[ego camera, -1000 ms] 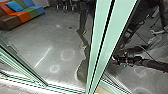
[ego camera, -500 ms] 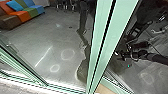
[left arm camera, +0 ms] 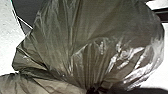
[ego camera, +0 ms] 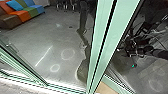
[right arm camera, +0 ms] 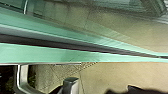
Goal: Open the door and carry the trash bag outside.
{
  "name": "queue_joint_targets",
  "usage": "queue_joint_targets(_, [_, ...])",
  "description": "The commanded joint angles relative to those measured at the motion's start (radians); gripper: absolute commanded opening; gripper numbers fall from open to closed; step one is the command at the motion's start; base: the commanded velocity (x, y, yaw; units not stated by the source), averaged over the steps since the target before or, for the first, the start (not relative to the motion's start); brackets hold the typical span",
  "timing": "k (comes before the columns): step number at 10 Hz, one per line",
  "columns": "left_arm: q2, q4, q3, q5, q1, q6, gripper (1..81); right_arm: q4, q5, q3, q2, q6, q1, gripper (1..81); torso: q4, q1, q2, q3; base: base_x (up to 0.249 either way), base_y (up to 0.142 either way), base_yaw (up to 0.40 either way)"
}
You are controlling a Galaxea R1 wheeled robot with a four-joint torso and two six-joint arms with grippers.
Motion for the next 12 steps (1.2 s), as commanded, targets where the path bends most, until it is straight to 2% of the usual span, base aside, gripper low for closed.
queue_joint_targets(1, [-0.006, -0.010, 0.012, 0.084, 0.005, -0.004, 1.0, -0.190, -0.061, -0.124, -0.145, -0.051, 0.127, 81.1, 0.000, 0.000, 0.000, 0.000, 0.000, 0.000, 0.000])
queue_joint_targets(5, [0.000, -0.010, 0.012, 0.085, 0.005, -0.004, 1.0, -0.216, -0.069, -0.132, -0.165, -0.051, 0.190, 81.1, 0.001, 0.000, 0.000, 0.000, 0.000, 0.000, 0.000])
queue_joint_targets(6, [-0.002, -0.010, 0.012, 0.084, 0.005, -0.004, 1.0, -0.245, -0.098, -0.130, -0.162, -0.051, 0.212, 81.1, 0.001, 0.000, 0.000, -0.001, 0.000, 0.000, 0.000])
queue_joint_targets(8, [0.000, -0.010, 0.012, 0.084, 0.005, -0.004, 1.0, -0.474, -0.162, -0.124, -0.153, -0.049, 0.245, 81.1, 0.000, 0.000, 0.000, -0.001, 0.000, 0.000, 0.000])
queue_joint_targets(9, [0.001, -0.008, 0.012, 0.084, 0.005, -0.004, 1.0, -0.653, -0.219, -0.089, -0.159, -0.049, 0.256, 81.1, 0.000, 0.000, 0.000, -0.002, 0.000, 0.000, 0.000])
queue_joint_targets(10, [0.004, -0.008, 0.012, 0.084, 0.005, -0.004, 1.0, -0.790, -0.230, -0.025, -0.181, -0.048, 0.252, 81.1, 0.000, 0.000, 0.000, -0.002, 0.000, 0.000, 0.000])
queue_joint_targets(11, [0.006, -0.008, 0.012, 0.084, 0.005, -0.004, 1.0, -0.895, -0.231, 0.028, -0.212, -0.029, 0.238, 81.1, 0.000, 0.000, 0.000, -0.002, 0.000, 0.000, 0.000])
queue_joint_targets(12, [0.006, -0.008, 0.012, 0.084, 0.005, -0.004, 1.0, -1.030, -0.231, 0.048, -0.232, 0.012, 0.233, 81.1, 0.000, 0.000, 0.000, -0.002, 0.000, 0.000, 0.000])
